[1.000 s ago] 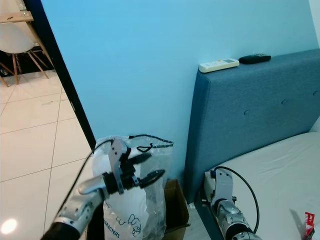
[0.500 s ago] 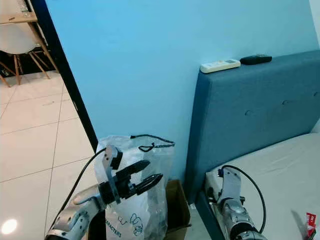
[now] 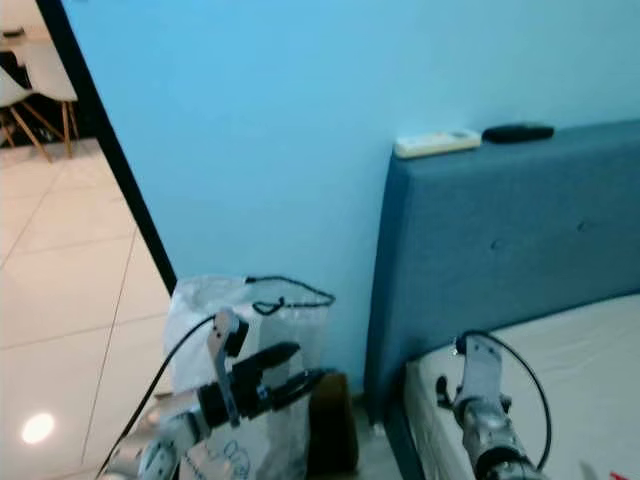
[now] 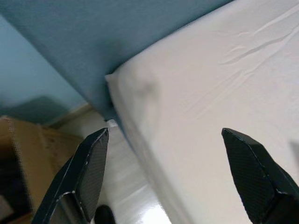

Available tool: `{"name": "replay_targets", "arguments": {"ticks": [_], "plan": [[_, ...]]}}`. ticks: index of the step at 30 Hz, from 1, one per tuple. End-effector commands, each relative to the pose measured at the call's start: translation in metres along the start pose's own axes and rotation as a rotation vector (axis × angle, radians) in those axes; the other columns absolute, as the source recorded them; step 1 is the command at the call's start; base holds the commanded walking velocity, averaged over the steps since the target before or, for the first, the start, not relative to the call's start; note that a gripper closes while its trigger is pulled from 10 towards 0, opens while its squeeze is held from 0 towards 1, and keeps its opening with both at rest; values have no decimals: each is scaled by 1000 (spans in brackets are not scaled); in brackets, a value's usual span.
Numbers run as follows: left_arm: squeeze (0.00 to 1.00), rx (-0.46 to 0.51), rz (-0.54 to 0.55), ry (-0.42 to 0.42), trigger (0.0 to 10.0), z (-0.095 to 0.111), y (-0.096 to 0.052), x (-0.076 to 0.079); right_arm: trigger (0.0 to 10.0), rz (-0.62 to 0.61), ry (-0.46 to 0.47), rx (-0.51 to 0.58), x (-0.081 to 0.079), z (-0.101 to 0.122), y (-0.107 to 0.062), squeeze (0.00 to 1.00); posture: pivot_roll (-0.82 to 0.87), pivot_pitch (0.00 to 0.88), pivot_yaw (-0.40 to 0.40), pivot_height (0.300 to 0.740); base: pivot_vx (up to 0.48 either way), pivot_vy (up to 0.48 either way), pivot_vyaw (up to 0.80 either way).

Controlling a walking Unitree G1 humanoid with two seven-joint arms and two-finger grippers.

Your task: Clean up the room

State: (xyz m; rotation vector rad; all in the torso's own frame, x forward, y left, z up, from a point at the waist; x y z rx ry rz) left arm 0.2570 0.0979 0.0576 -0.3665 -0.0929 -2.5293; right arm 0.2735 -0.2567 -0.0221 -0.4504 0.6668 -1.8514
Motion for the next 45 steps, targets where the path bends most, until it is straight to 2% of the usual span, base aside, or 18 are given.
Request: {"name": "replay_targets", "arguments": {"ticks": [1,10,15,21,23,27,34,45], "plan": [[0,-24,16,-6,10000,-3,-7,-5,10000,-10,-3,-29,2,-7,-1,0,-62,7,-31,740,0,-289,-750],[0,-77,46,-3,10000,-9,-19,-14,10000,-51,-27,-60,8,-14,-2,0,-57,10,-34,740,0,-32,-711],[0,-116,68,10,10000,-13,-25,-18,10000,-110,-106,-85,18,-19,-3,0,-46,10,-36,740,0,0,-489],[0,-125,86,34,10000,-14,-28,-19,10000,-155,-141,-113,27,-24,-5,0,-43,10,-34,740,0,0,-160],[0,-125,130,60,10000,-13,-28,-25,10000,-169,-160,-147,31,-31,-6,0,-40,14,-29,740,0,0,0],[0,-128,138,66,10000,-13,-27,-26,10000,-178,-156,-169,33,-36,-8,0,-39,15,-25,740,0,0,0],[0,-149,151,67,10000,-14,-29,-28,10000,-171,-135,-205,32,-46,-10,0,-38,22,-13,740,0,0,-656],[0,-163,220,79,10000,-17,-33,-36,10000,-171,-114,-242,32,-57,-13,0,-33,30,-11,740,0,0,0]]}}
Point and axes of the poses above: a point about 5 cm out from each wrist's last joint towards the gripper, its own y axis pointing out of the wrist towards the gripper, its own z axis along the axis of the wrist's last joint, x = y × z, the point moved 1 cm from there along y, pointing out of the wrist towards the gripper, and after that the axes turned 6 degrees about y, right-handed, at the moved point
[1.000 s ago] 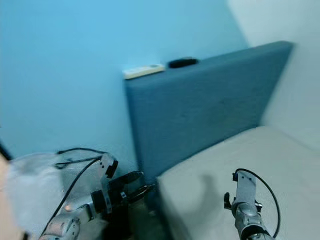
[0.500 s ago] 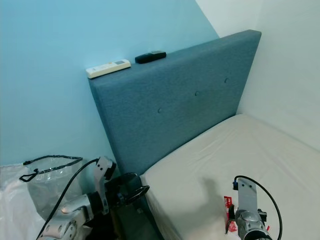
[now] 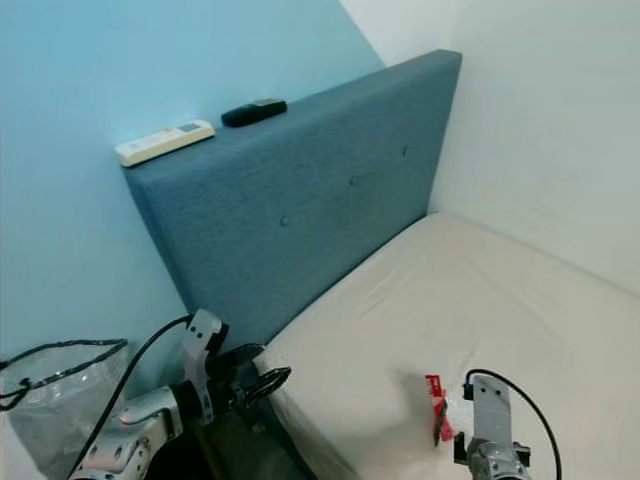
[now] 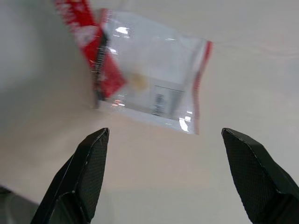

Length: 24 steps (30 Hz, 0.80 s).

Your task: Clean up the room

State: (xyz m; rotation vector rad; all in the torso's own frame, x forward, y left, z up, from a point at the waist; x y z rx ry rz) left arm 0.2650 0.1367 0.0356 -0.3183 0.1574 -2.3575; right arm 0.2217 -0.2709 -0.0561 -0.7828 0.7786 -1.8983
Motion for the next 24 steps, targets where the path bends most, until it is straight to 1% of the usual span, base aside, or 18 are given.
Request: {"name": "replay_targets", "arguments": {"ticks": [1,5,8,10,11,12,15,16,17,18,19,20,22,23,24], "plan": [[0,-13,31,2,10000,-4,-5,-4,10000,1,12,-19,0,-4,0,0,-32,31,-11,740,0,0,0],[0,-12,41,3,10000,-4,-5,-6,10000,4,21,-22,0,-5,0,0,-33,31,-11,740,0,0,0],[0,-15,70,4,10000,-5,-5,-10,10000,19,39,-40,-1,-9,0,0,-36,31,-12,740,0,0,-748],[0,-36,126,3,10000,-11,-7,-16,10000,23,50,-46,0,-11,0,0,-36,31,-13,740,0,0,-738],[0,-36,126,3,10000,-11,-7,-16,10000,23,50,-46,0,-11,0,0,-36,31,-13,740,0,0,-738],[0,-49,160,-2,10000,-14,-8,-20,10000,24,54,-48,0,-12,0,0,-38,29,-13,740,0,0,-738],[0,-103,266,-10,10000,-27,-16,-32,10000,25,58,-49,0,-14,-1,0,-39,29,-13,740,0,0,-738],[0,-103,266,-10,10000,-27,-16,-32,10000,25,58,-49,0,-14,-1,0,-39,29,-13,740,0,0,-738],[0,-130,315,-22,10000,-34,-22,-36,10000,27,62,-41,0,-13,-1,0,-39,29,-14,740,0,0,-731],[0,-163,365,-26,10000,-42,-28,-41,10000,32,60,-35,0,-13,0,0,-41,28,-15,740,0,0,0],[0,-163,365,-26,10000,-42,-28,-41,10000,32,60,-35,0,-13,0,0,-41,28,-15,740,0,0,0],[0,-184,396,-28,10000,-46,-32,-43,10000,36,59,-30,-1,-12,0,0,-41,28,-15,740,0,0,0],[0,-226,477,-68,10000,-61,-45,-47,10000,51,59,-19,-2,-10,-1,0,-42,28,-18,740,0,0,0],[0,-226,477,-68,10000,-61,-45,-47,10000,51,59,-19,-2,-10,-1,0,-42,28,-18,740,0,0,0],[0,-238,490,-77,10000,-66,-48,-46,10000,54,57,-16,-3,-9,-1,0,-43,27,-19,740,0,0,0]]}}
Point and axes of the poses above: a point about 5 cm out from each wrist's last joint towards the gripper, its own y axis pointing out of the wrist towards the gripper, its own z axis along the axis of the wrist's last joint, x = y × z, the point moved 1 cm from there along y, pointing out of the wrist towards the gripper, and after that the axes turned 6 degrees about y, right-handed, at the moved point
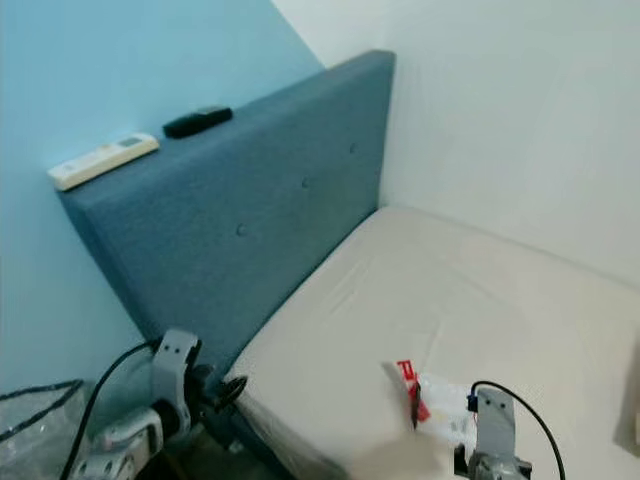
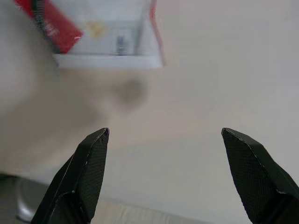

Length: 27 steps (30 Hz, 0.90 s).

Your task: Clean up the room

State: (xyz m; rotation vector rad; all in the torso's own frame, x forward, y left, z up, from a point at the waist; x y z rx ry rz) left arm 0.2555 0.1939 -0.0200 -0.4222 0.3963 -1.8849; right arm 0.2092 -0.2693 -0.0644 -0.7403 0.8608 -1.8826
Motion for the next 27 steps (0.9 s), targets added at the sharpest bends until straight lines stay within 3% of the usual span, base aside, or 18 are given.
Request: {"name": "replay_targets", "arguments": {"ticks": [1,7,14,27], "plan": [[0,-29,42,0,10000,-10,-7,-8,10000,19,3,24,-5,5,0,0,-43,27,-19,740,0,0,0],[0,-58,62,-11,10000,-23,-12,-9,10000,22,3,30,-5,6,0,0,-45,27,-21,740,0,0,0],[0,-98,69,-22,10000,-35,-13,-5,10000,25,7,42,-5,9,0,0,-49,25,-23,740,0,-469,0],[0,-128,148,-41,10000,-41,-14,-12,10000,34,-11,37,-5,9,0,0,-51,18,-30,740,0,0,0]]}}
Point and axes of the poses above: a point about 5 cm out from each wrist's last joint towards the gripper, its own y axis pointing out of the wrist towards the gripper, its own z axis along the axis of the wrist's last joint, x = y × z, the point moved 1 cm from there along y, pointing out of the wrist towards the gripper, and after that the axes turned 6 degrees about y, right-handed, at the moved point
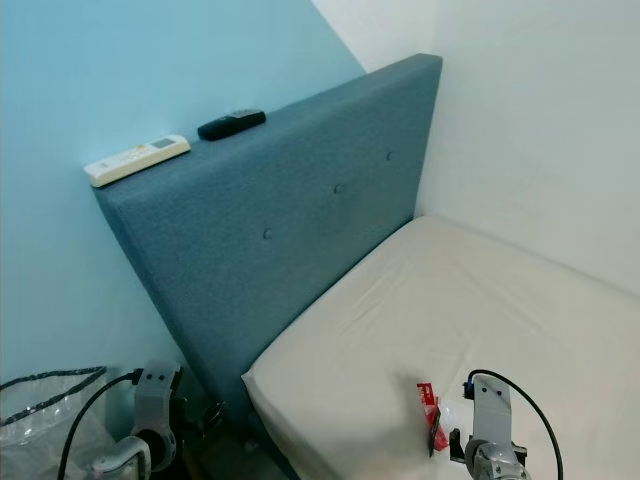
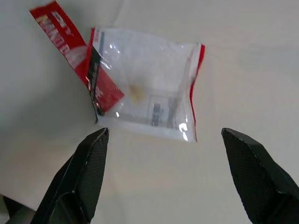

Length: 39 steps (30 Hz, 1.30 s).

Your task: Clean up the room

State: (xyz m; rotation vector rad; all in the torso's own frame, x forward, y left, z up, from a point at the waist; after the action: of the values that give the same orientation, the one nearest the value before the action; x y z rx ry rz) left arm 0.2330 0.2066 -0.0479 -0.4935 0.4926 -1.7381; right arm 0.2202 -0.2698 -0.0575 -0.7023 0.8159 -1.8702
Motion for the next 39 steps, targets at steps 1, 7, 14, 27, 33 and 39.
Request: {"name": "replay_targets", "arguments": {"ticks": [1,7,14,27,33,39], "plan": [[0,-18,24,-5,10000,-6,-3,-5,10000,8,-5,-10,-2,-3,0,0,-51,18,-30,740,0,0,0],[0,-37,40,-11,10000,-9,-4,-6,10000,12,-11,-10,-3,-3,0,0,-48,8,-31,740,0,0,0],[0,-55,39,3,10000,-11,-3,-4,10000,18,-14,-9,-6,-2,0,0,-48,0,-28,740,-246,0,0],[0,-89,60,9,10000,-19,-6,-6,10000,130,118,84,-25,15,-1,0,-46,6,-28,740,-246,0,0],[0,-80,53,15,10000,-20,-6,-5,10000,141,118,90,-28,17,-2,0,-44,8,-30,740,0,0,0],[0,-83,38,15,10000,-21,-5,-1,10000,146,119,94,-29,18,-2,0,-48,8,-31,740,0,0,0]]}}
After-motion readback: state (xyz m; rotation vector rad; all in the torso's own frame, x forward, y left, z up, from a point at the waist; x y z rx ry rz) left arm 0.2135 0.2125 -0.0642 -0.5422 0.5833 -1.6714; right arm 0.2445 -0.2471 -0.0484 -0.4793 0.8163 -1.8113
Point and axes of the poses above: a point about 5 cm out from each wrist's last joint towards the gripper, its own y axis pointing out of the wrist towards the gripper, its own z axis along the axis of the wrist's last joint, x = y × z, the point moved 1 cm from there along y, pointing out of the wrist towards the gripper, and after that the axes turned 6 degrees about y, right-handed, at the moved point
